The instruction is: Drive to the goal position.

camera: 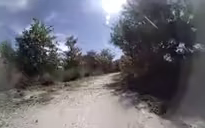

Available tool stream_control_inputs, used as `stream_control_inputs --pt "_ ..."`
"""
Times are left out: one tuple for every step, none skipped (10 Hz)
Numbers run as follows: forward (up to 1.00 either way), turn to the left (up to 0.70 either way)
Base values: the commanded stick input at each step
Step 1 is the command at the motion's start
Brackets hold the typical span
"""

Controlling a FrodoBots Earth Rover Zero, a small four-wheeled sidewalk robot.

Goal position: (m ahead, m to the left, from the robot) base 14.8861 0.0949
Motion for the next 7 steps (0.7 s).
stream_control_inputs --pt "0.85 0.23" --pt "0.85 0.00" --pt "0.85 0.00" --pt "0.85 0.00" --pt "0.85 0.00" --pt "0.85 0.00" --pt "0.85 0.00"
